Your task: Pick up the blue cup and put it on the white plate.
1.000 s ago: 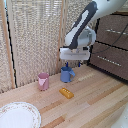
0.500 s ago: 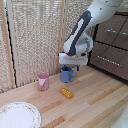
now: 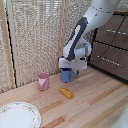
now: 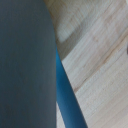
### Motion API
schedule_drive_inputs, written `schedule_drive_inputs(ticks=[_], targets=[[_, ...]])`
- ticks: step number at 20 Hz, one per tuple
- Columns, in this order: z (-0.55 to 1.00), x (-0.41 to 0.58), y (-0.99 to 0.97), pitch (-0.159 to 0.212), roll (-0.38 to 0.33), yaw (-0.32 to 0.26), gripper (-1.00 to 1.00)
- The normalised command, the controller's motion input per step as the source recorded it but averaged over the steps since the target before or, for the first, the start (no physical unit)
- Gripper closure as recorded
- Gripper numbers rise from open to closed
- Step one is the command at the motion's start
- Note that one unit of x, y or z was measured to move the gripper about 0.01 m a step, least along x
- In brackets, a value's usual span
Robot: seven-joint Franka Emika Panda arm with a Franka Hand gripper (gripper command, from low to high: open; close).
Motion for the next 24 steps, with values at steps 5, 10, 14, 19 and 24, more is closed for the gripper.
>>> schedule_drive_inputs(ticks=[5, 10, 14, 19, 24], targets=[[-0.02, -0.042, 0.00, 0.001, -0.020, 0.001, 1.00], [0.00, 0.006, 0.02, 0.016, -0.001, 0.065, 1.00], [0.11, 0.004, 0.02, 0.022, -0.011, 0.213, 1.00], [0.88, 0.042, 0.14, 0.020, 0.002, 0.043, 1.00], [1.00, 0.042, 0.22, 0.081, 0.000, 0.014, 1.00]])
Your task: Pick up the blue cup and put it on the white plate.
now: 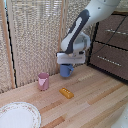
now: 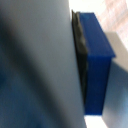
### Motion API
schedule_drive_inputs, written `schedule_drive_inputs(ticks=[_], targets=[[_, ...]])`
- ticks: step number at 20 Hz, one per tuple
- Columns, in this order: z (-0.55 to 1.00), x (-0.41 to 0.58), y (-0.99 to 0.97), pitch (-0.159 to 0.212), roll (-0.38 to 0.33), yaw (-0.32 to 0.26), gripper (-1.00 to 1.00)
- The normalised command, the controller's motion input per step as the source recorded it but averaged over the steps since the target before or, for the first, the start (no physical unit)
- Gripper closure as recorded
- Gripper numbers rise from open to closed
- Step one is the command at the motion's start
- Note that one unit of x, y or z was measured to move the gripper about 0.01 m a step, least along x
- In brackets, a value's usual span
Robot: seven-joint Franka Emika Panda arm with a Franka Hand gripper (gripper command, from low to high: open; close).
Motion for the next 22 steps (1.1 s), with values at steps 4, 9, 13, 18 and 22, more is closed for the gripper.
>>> schedule_drive_inputs(ticks=[4, 9, 13, 18, 22], targets=[[0.96, 0.019, 0.43, 0.110, 0.000, 0.056, 1.00], [0.93, -0.032, 0.64, 0.099, 0.000, 0.081, 1.00], [0.77, -0.002, 0.66, 0.039, 0.000, 0.072, 1.00], [0.64, 0.000, 0.71, 0.005, 0.000, 0.054, 1.00], [0.49, 0.000, 0.71, 0.000, 0.015, 0.056, 1.00]])
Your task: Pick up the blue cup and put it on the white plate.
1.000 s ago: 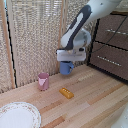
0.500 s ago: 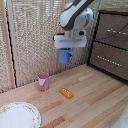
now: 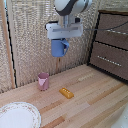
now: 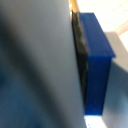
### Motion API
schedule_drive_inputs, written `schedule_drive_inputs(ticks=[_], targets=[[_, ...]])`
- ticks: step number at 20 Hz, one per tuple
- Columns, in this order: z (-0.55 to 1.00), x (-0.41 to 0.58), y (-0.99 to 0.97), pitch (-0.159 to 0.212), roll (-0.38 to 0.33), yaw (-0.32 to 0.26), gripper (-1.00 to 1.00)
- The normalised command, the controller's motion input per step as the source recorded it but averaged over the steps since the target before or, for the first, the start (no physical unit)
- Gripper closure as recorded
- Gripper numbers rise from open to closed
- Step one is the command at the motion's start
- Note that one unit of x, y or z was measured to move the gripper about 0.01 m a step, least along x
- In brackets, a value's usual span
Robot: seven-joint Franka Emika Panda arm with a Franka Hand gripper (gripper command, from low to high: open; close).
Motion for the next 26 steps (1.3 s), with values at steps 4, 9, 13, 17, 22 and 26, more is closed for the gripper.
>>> schedule_drive_inputs(ticks=[4, 9, 13, 17, 22, 26], targets=[[0.36, 0.000, 0.75, -0.013, 0.032, 0.043, 1.00], [0.19, 0.000, 0.83, -0.010, 0.020, 0.033, 1.00], [0.08, 0.000, 0.90, 0.000, 0.002, 0.026, 1.00], [0.04, 0.000, 0.91, 0.003, 0.000, 0.024, 1.00], [0.00, 0.000, 0.91, 0.016, 0.000, 0.030, 1.00], [-0.14, 0.000, 0.97, 0.060, -0.007, 0.016, 1.00]])
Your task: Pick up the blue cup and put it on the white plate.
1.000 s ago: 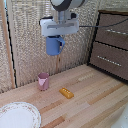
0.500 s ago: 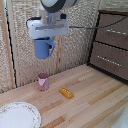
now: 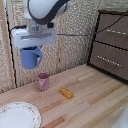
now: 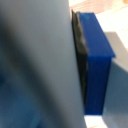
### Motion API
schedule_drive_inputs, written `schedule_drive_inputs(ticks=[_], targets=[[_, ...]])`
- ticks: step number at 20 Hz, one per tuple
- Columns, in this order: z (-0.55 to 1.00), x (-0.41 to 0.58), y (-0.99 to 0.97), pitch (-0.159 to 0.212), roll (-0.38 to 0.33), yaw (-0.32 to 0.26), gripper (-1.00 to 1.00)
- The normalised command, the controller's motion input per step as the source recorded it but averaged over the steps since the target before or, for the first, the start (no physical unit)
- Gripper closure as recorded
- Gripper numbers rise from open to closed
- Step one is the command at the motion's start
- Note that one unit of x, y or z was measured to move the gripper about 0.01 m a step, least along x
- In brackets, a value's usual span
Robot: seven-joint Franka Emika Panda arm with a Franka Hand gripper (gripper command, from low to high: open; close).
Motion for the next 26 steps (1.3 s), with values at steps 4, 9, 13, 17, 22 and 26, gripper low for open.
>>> schedule_drive_inputs(ticks=[4, 9, 13, 17, 22, 26], targets=[[-0.43, 0.000, 0.87, 0.054, -0.070, 0.038, 1.00], [-0.60, 0.000, 0.75, 0.036, -0.103, 0.059, 1.00], [-0.55, 0.000, 0.72, 0.038, -0.100, 0.068, 1.00], [-0.63, 0.001, 0.71, 0.000, -0.136, 0.046, 1.00], [-0.65, 0.044, 0.48, -0.012, -0.238, 0.057, 1.00], [-0.43, 0.216, 0.22, -0.040, -0.329, 0.094, 1.00]])
